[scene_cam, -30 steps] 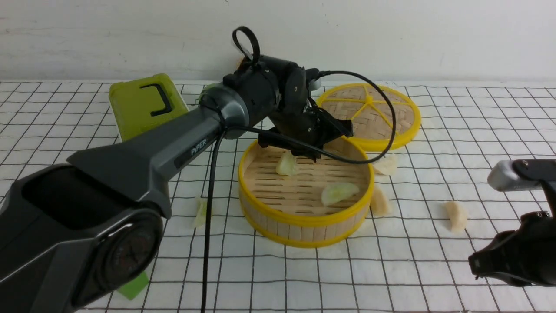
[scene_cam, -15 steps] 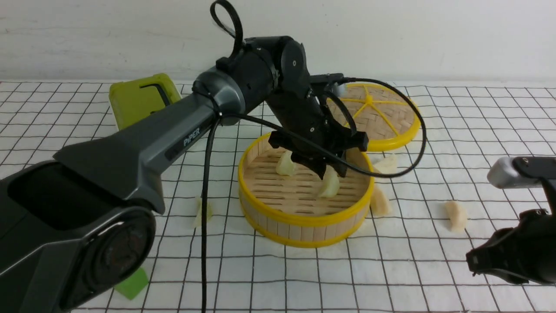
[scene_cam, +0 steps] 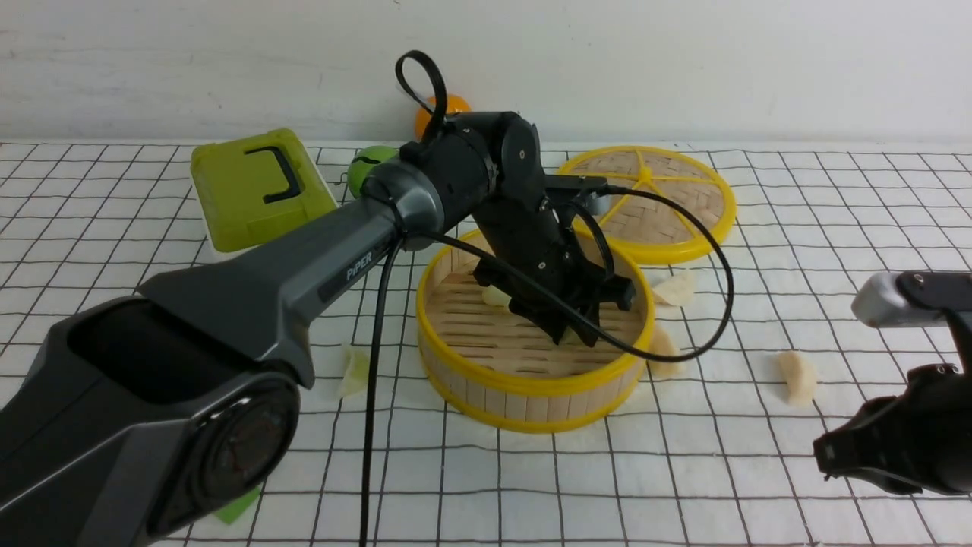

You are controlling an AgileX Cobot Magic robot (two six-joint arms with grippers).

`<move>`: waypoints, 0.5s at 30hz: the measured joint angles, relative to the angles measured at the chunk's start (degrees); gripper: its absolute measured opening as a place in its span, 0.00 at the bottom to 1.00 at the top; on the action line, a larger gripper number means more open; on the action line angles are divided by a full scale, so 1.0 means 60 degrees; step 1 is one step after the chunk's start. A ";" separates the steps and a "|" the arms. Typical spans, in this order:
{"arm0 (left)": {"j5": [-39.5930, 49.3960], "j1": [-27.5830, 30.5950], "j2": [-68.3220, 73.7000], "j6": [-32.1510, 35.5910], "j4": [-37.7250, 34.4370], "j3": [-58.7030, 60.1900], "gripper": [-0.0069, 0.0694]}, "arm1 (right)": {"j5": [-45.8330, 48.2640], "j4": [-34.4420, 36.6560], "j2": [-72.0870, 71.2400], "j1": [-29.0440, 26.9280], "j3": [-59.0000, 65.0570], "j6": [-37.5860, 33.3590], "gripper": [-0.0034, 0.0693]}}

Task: Put the dumplings into the steamer on the table with the white tablecloth.
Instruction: 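Reach for and grasp a dumpling on the table with the left gripper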

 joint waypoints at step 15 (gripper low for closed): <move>-0.0869 0.0011 -0.0040 -0.0788 0.0741 0.0000 0.39 | 0.0000 0.0000 0.0000 0.0000 0.0000 0.0000 0.10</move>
